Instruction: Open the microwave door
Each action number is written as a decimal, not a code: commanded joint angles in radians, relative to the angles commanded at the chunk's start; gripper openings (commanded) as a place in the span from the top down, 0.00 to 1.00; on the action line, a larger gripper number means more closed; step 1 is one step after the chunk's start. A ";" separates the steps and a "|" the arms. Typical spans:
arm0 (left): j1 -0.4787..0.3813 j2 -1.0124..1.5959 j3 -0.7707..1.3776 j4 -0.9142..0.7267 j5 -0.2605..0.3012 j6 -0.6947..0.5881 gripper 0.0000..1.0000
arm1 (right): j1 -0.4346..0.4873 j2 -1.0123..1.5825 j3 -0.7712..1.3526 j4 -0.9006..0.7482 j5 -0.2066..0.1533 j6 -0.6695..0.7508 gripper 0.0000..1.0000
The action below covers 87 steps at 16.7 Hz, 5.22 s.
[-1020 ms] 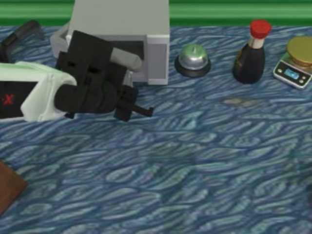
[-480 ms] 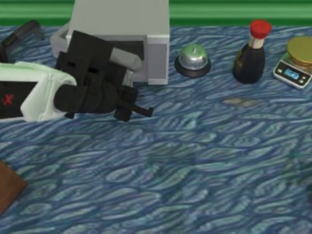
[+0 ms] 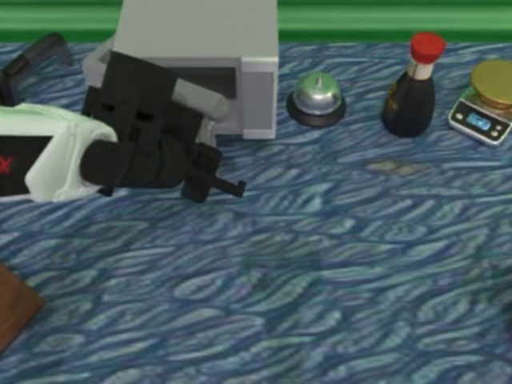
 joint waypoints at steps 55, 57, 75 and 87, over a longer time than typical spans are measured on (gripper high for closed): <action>0.049 -0.034 -0.043 -0.010 0.085 0.108 1.00 | 0.000 0.000 0.000 0.000 0.000 0.000 0.00; 0.049 -0.034 -0.043 -0.010 0.085 0.108 1.00 | 0.000 0.000 0.000 0.000 0.000 0.000 0.00; 0.084 -0.054 -0.063 -0.025 0.147 0.184 1.00 | 0.000 0.000 0.000 0.000 0.000 0.000 0.00; 0.084 -0.054 -0.063 -0.025 0.147 0.184 1.00 | 0.000 0.000 0.000 0.000 0.000 0.000 0.00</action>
